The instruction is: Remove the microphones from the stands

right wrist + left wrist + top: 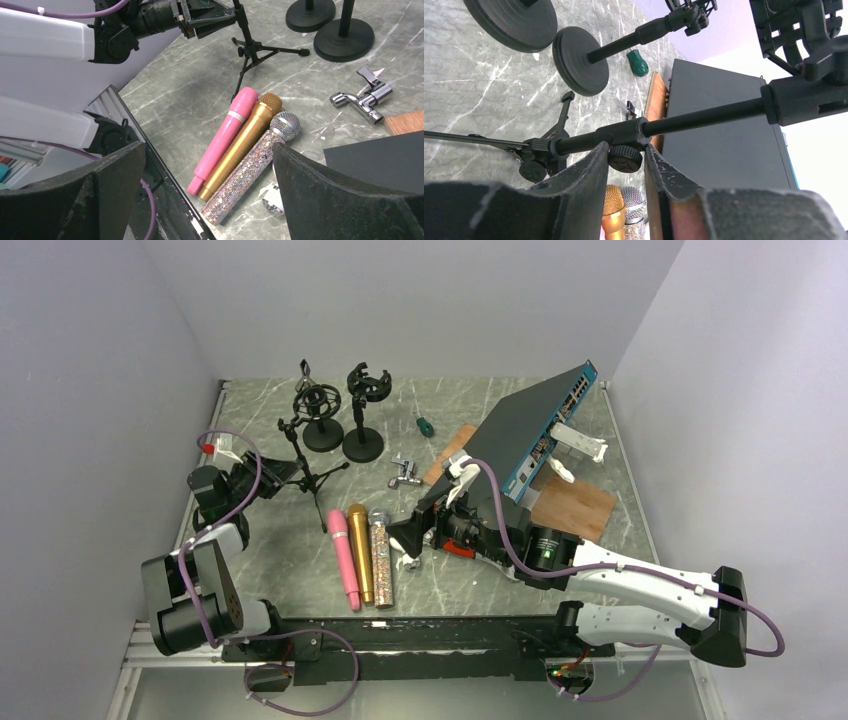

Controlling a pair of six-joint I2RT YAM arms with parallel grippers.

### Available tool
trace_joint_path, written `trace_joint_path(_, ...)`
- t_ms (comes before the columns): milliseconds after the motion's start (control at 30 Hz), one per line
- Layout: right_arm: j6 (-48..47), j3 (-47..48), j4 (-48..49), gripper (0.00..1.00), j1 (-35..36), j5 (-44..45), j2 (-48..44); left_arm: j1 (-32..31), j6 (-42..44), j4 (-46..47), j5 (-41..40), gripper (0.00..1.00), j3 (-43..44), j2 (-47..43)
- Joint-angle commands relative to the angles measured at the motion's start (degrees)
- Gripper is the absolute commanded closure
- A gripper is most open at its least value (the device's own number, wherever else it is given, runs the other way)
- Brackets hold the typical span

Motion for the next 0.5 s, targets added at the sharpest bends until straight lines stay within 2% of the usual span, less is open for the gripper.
trace_joint_path(0,0.02,1.0,2.83,0.0,0.2,0.35,-0.59,0.25,-2.71,7.0,2.17,0.68,-0.5,1.48)
trace_joint_path(67,-0.1,0.97,2.86,0.0,0.21,0.61,-0.9,0.24,-4.47,8.51,2.73,0.78,-0.7,2.33)
trace_joint_path(133,-0.04,0.8,2.9,0.0,0.2,0.8,-0.92,0.25,-6.63,9.15,3.39,0.95,-0.92,2.98)
trace_joint_path(167,-0.04,0.71,2.85,0.0,0.15,0.91,-0.92,0.28,-7.82,9.72,3.57,0.99,-1.22,3.16)
trace_joint_path(400,-0.12,0.91,2.29,0.0,0.13,1.32,-0.38,1.14,-20.65,15.61,2.94,1.0,-5.86,4.94)
trace_joint_path(467,-0.13,0.97,2.36,0.0,0.2,1.35,-0.03,2.01,-25.64,19.81,1.9,1.0,-7.94,5.77)
